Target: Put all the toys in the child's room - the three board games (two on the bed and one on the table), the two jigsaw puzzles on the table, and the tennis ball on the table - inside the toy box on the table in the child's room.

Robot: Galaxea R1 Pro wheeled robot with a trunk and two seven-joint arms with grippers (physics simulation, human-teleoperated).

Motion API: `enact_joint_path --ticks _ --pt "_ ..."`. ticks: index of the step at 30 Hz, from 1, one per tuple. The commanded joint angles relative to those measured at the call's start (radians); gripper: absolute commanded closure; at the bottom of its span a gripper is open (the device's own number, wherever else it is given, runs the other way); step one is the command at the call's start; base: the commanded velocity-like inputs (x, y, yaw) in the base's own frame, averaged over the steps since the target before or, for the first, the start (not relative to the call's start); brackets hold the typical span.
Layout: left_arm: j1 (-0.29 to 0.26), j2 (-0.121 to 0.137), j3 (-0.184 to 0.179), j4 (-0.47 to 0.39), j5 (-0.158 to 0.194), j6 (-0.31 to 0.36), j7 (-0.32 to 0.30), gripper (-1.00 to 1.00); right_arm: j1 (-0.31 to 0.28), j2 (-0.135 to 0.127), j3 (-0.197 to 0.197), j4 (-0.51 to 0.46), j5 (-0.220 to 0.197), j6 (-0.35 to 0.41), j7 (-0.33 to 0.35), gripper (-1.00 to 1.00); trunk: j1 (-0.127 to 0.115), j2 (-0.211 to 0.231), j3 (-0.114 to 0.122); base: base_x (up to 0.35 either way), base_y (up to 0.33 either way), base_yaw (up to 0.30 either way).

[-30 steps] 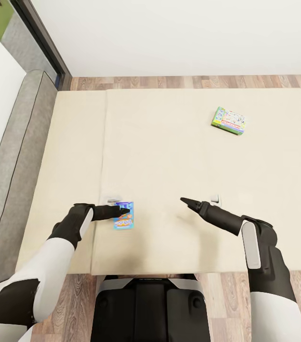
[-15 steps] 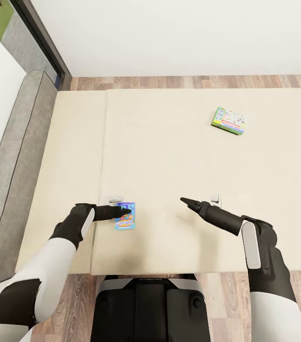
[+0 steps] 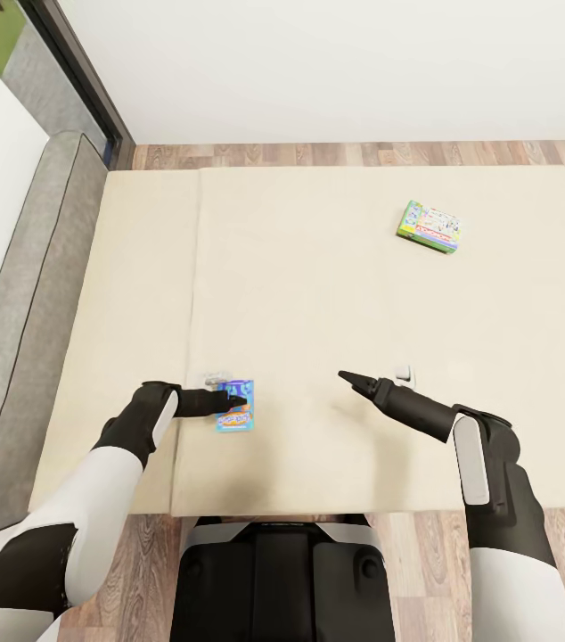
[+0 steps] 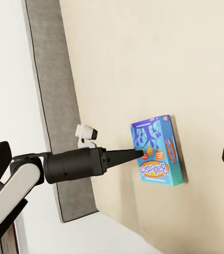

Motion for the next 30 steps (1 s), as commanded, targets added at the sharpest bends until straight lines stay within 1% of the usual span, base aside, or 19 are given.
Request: enact_joint_path --ticks 1,30 --pt "-0.001 -0.002 0.008 -0.001 -0.01 0.006 -0.008 -1.0 -0.001 0.001 -0.003 0.0 0.006 0.004 0.008 -1.0 0.001 -0.002 -0.001 0.0 0.0 0.0" --pt "0.0 0.001 0.009 -0.002 -0.01 0.004 -0.009 -1.0 -0.008 0.002 -0.002 0.006 0.01 0.004 0.004 -1.0 0.001 -0.002 -0.001 0.0 0.0 0.0"
